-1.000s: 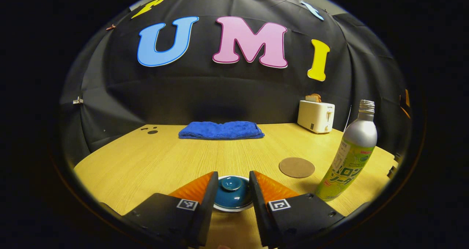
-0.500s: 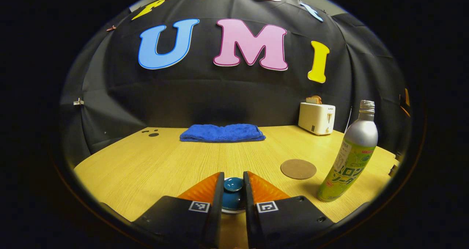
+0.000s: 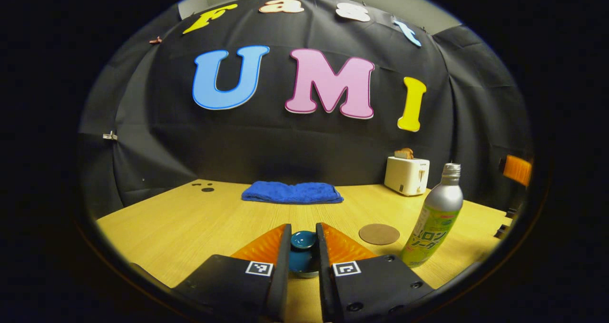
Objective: Open the teacup lid with one hand, grasp the water bottle and pour water into the teacup with the other hand; after pouring, place the water bottle on the coaster and then close the teacup lid.
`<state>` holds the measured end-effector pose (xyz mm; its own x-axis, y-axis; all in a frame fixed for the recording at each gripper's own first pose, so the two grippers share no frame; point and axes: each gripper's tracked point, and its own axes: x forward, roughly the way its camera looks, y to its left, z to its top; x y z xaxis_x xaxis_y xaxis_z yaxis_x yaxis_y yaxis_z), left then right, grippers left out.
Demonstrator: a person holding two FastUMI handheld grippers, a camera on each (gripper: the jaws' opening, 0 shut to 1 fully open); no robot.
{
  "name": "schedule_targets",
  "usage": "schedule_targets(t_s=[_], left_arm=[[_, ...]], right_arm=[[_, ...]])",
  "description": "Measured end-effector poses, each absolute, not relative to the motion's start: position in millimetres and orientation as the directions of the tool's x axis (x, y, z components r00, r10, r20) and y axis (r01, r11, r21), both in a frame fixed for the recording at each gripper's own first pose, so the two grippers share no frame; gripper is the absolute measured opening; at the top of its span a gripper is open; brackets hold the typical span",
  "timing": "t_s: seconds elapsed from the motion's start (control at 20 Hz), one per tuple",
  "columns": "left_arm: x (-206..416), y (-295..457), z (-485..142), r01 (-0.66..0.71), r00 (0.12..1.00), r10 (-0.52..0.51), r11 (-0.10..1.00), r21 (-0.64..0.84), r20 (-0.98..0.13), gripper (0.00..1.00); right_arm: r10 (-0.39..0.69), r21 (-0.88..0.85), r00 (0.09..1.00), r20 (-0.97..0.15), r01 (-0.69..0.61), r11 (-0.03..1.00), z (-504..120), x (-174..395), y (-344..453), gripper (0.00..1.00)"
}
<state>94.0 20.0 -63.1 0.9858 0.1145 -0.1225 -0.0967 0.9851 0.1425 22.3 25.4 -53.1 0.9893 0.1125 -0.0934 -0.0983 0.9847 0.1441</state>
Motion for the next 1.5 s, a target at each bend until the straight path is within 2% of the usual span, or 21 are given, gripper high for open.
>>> schedule_targets(t_s=[0.1, 0.15, 0.25, 0.3, 0.35, 0.4, 0.45, 0.5, 0.6, 0.8, 1.05, 1.2, 1.3, 1.5], left_arm=[[75, 30, -47, -0.104, 0.989, 0.113, 0.99, 0.097, -0.1, 0.31], [66, 37, -39, -0.11, 0.989, 0.117, 0.991, 0.081, -0.091, 0.31], [51, 50, -27, -0.123, 0.989, 0.129, 0.99, 0.075, -0.076, 0.31], [44, 56, -23, -0.13, 0.988, 0.135, 0.989, 0.075, -0.069, 0.31], [38, 63, -21, -0.135, 0.988, 0.14, 0.988, 0.071, -0.065, 0.31], [34, 68, -18, -0.138, 0.988, 0.142, 0.989, 0.061, -0.061, 0.31], [30, 75, -19, -0.144, 0.987, 0.147, 0.988, 0.048, -0.065, 0.31], [28, 81, -20, -0.146, 0.986, 0.149, 0.989, 0.036, -0.072, 0.31], [23, 94, -23, -0.156, 0.983, 0.157, 0.988, 0.019, -0.096, 0.34], [17, 107, -18, -0.168, 0.981, 0.168, 0.986, 0.002, -0.094, 0.31], [17, 114, -25, -0.162, 0.981, 0.158, 0.986, -0.029, -0.109, 0.31], [16, 121, -28, -0.175, 0.978, 0.172, 0.984, -0.018, -0.118, 0.31], [14, 124, -27, -0.18, 0.977, 0.178, 0.984, -0.012, -0.115, 0.31], [10, 129, -27, -0.187, 0.976, 0.185, 0.982, -0.012, -0.117, 0.31]], right_arm=[[0.128, 0.14, 0.985, -0.119, -0.111, 0.984, -68, 25, 37, 0.96], [0.128, 0.123, 0.983, -0.132, -0.112, 0.986, -74, 28, 41, 1.0], [0.125, 0.087, 0.978, -0.166, -0.112, 0.99, -91, 32, 49, 1.0], [0.125, 0.081, 0.975, -0.181, -0.111, 0.99, -99, 35, 52, 0.95], [0.127, 0.085, 0.973, -0.191, -0.112, 0.99, -106, 38, 58, 0.95], [0.122, 0.086, 0.972, -0.2, -0.107, 0.991, -111, 42, 62, 1.0], [0.113, 0.075, 0.971, -0.21, -0.1, 0.992, -116, 45, 65, 0.96], [0.108, 0.059, 0.97, -0.217, -0.097, 0.994, -120, 49, 69, 1.0], [0.099, 0.038, 0.968, -0.233, -0.092, 0.995, -130, 57, 76, 1.0], [0.053, 0.021, 0.951, -0.304, -0.049, 0.999, -157, 67, 79, 0.99], [0.029, -0.004, 0.945, -0.327, -0.033, 0.999, -164, 76, 87, 0.97], [0.005, -0.011, 0.946, -0.324, -0.009, 1.0, -164, 81, 80, 0.93], [0.0, 0.002, 0.945, -0.327, 0.0, 1.0, -164, 83, 77, 0.82], [-0.027, -0.105, 0.948, -0.316, -0.007, 0.994, -159, 90, 73, 0.81]])
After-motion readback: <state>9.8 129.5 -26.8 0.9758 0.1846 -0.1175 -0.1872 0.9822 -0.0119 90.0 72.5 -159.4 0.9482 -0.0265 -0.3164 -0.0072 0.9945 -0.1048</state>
